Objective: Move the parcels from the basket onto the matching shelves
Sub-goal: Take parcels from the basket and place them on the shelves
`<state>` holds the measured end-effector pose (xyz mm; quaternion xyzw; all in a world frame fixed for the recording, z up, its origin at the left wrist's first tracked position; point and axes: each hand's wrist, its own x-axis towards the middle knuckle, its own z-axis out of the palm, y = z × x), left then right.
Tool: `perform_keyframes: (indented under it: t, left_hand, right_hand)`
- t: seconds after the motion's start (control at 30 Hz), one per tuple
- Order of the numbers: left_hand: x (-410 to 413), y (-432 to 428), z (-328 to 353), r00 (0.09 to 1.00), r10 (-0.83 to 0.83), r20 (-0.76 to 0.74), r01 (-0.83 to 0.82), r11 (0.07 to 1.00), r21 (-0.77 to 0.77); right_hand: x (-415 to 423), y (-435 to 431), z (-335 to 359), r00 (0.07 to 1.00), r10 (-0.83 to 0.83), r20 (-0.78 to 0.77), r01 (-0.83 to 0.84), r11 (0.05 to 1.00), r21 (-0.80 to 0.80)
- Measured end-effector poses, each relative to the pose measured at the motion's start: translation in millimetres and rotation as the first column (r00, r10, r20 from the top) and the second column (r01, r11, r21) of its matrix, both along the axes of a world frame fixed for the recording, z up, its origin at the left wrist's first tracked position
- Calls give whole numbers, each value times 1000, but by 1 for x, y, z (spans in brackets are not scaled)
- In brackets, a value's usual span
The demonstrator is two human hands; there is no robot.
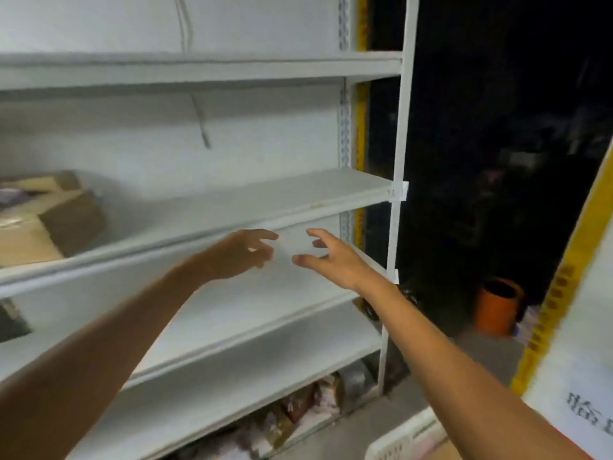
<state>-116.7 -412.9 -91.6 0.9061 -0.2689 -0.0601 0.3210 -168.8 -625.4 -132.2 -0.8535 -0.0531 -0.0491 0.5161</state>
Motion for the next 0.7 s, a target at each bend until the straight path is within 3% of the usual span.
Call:
perform_keyframes:
  t: [0.1, 0.2, 0.53, 0.7]
  left_hand:
    - [3, 78, 30, 979, 95, 178, -108, 992, 67]
    - [-2, 154, 51, 954, 166, 251, -199, 973, 114]
    - [-19, 333, 66, 830, 438, 346, -479, 877, 38]
    - [-8, 384, 54, 792, 472, 387, -534, 843, 67]
  right_hand:
    - [24, 62, 34, 994, 92, 62, -87, 993, -82]
    - [46, 122, 57, 978, 178, 112, -162, 977, -141]
    - [103, 293, 85, 917, 371, 149, -340, 920, -196]
    - [146, 345, 82, 894, 422, 150, -386, 896, -219]
